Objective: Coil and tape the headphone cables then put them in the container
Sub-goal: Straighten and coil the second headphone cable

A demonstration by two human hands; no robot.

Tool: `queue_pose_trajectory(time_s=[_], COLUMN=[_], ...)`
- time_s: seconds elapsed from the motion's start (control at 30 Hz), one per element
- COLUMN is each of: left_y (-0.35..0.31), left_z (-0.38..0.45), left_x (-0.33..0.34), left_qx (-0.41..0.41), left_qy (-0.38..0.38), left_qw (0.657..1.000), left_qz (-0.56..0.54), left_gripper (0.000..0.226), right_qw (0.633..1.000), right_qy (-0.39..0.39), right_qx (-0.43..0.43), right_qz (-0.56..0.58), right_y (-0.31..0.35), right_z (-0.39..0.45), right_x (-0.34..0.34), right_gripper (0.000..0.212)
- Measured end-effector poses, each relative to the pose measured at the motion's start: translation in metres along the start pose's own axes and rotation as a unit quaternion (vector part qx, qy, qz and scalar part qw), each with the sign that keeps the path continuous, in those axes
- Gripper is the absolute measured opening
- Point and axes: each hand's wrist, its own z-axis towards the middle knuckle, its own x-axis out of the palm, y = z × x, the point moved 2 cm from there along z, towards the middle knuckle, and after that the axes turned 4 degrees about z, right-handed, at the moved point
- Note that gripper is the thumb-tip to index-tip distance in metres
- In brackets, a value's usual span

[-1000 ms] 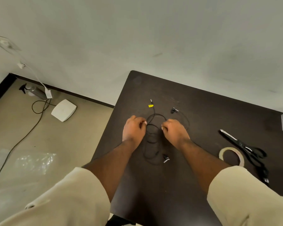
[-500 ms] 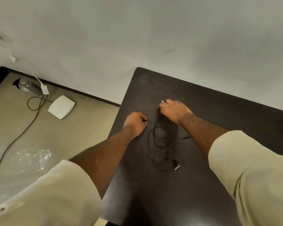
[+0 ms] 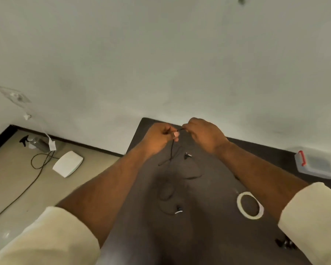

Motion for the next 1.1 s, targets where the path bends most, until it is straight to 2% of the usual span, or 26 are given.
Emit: queue_pose_trajectory(time_s=[0.07, 0.1, 0.17, 0.23, 0.27, 0.33, 0.4, 0.5, 0.6, 0.7, 0.77, 0.8, 0.87, 0.93, 0.97, 1.1], left_y=[-0.045, -0.068, -0.104, -0.138, -0.156, -0.187, -0.209, -0.229, -0.233, -0.228, -0.224, -0.221, -0.218, -0.217, -0.217, -0.230], left_z=[-0.002, -0.004, -0.009, -0.014, -0.018, -0.028, -0.034, -0.038, -0.041, -0.044, -0.047, -0.048, -0.049, -0.048, -0.047, -0.043], left_x=[-0.002, -0.001, 0.004, 0.008, 0.011, 0.018, 0.024, 0.035, 0.052, 0.064, 0.066, 0.065, 0.060, 0.050, 0.043, 0.014], left_qx=[0.040, 0.061, 0.100, 0.147, 0.170, 0.197, 0.218, 0.239, 0.206, 0.194, 0.192, 0.189, 0.183, 0.179, 0.180, 0.194], left_qy=[-0.020, -0.032, -0.063, -0.095, -0.106, -0.112, -0.113, -0.099, -0.051, -0.001, 0.037, 0.050, 0.064, 0.071, 0.070, 0.053], left_qw=[0.999, 0.998, 0.993, 0.984, 0.979, 0.974, 0.969, 0.962, 0.971, 0.977, 0.978, 0.979, 0.980, 0.981, 0.979, 0.970], left_qz=[0.004, 0.014, 0.025, 0.024, 0.021, 0.001, -0.029, -0.086, -0.113, -0.087, -0.067, -0.059, -0.038, 0.025, 0.063, 0.141], left_gripper=[0.013, 0.013, 0.013, 0.013, 0.013, 0.013, 0.012, 0.013, 0.035, 0.027, 0.021, 0.020, 0.021, 0.020, 0.019, 0.017], right_qw=[0.987, 0.964, 0.871, 0.748, 0.698, 0.636, 0.599, 0.579, 0.560, 0.534, 0.553, 0.590, 0.716, 0.827, 0.863, 0.935], right_qy=[-0.004, -0.015, -0.014, 0.002, 0.001, -0.008, -0.027, -0.064, -0.137, -0.227, -0.288, -0.319, -0.360, -0.337, -0.312, -0.207], right_qx=[0.081, 0.119, 0.155, 0.148, 0.136, 0.111, 0.089, 0.060, 0.021, -0.006, -0.007, -0.001, 0.023, 0.046, 0.052, 0.087], right_qz=[0.136, 0.238, 0.466, 0.647, 0.703, 0.764, 0.795, 0.811, 0.817, 0.814, 0.782, 0.742, 0.598, 0.448, 0.394, 0.273], right_y=[-0.003, -0.003, 0.003, 0.010, 0.012, 0.018, 0.023, 0.030, 0.030, 0.027, 0.023, 0.019, 0.010, 0.002, -0.003, -0.017], right_z=[-0.010, -0.018, -0.038, -0.058, -0.068, -0.086, -0.098, -0.111, -0.116, -0.118, -0.117, -0.117, -0.120, -0.122, -0.123, -0.126], right_x=[-0.035, -0.053, -0.085, -0.114, -0.130, -0.154, -0.170, -0.188, -0.207, -0.221, -0.226, -0.228, -0.231, -0.232, -0.231, -0.223], right_gripper=[0.018, 0.014, 0.013, 0.012, 0.012, 0.010, 0.009, 0.013, 0.019, 0.029, 0.028, 0.027, 0.025, 0.025, 0.023, 0.021])
